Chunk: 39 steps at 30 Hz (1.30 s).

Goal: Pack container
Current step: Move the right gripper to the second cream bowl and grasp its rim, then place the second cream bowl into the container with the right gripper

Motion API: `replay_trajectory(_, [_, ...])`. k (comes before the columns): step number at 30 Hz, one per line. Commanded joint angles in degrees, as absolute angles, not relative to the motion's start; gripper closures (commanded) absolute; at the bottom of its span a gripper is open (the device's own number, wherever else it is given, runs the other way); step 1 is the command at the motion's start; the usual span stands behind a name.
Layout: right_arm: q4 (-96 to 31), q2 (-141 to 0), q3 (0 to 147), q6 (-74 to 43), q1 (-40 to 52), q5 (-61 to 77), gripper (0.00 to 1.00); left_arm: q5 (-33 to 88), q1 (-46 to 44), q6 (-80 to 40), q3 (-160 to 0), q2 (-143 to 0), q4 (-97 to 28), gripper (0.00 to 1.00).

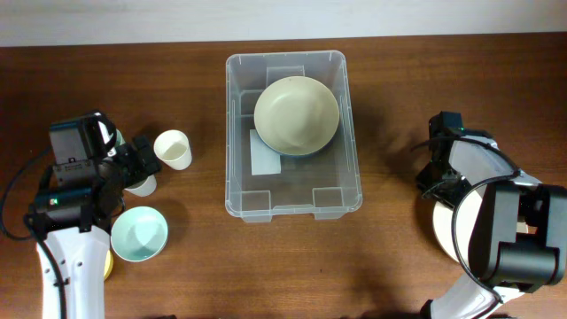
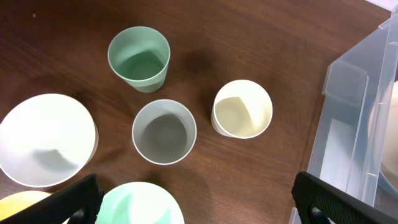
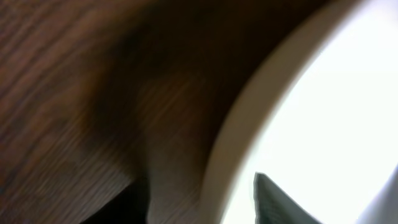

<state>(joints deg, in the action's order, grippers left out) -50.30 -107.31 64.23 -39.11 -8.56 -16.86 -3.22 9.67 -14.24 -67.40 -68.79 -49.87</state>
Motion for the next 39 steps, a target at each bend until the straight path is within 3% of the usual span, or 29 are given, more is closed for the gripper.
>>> replay_trajectory(1, [-49.6,-107.6,63.5,-39.9,-8.8,-20.5,0.61,-2.6,9.8,-14.7,-68.7,-68.7,-49.7,0.01])
replay_trajectory(8, [-46.7,-107.7,63.5,-39.9,-8.8,-20.7,0.96,-2.6,9.8,-14.7,-68.7,-68.7,-49.7,0.01])
replay_trajectory(14, [-43.7,-107.6,63.5,-39.2,-8.8,-20.7,0.96,-2.6,9.8,-14.7,-68.7,-68.7,-49.7,0.01])
replay_trajectory(20, [-41.8,-107.2,66.5,-29.3,-8.3,-23.5,0.96,-2.6,9.8,-14.7,-68.7,-68.7,-49.7,0.01])
replay_trajectory(29, [-41.8,-102.1,76.3,-4.2,-2.7,-24.3,0.96,-2.6,9.8,-14.7,-68.7,-68.7,-49.7,0.01])
replay_trajectory(39, [-43.7,-95.9,88.3,31.8,16.3,-13.3,0.96,-2.6,9.8,-14.7,-68.7,-68.7,-49.7,0.01])
